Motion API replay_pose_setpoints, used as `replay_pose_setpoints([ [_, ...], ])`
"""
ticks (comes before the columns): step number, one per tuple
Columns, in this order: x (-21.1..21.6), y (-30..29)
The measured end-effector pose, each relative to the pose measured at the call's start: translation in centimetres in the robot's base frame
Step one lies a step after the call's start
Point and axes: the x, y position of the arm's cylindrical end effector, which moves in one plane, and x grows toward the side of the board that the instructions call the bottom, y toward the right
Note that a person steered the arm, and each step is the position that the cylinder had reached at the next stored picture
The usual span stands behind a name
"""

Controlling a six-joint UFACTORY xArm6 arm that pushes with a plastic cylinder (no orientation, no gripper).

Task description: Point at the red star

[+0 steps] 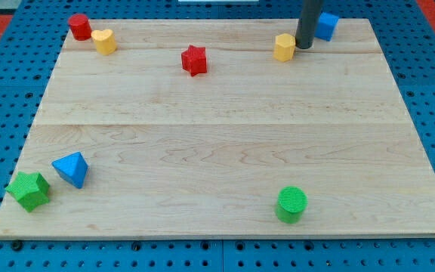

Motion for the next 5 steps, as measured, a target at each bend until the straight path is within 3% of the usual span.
replay_pose_setpoints([
  [2,3.9,2.7],
  [3,7.9,-4.0],
  [4,8.5,-13.9],
  [5,2.4,-14.4],
])
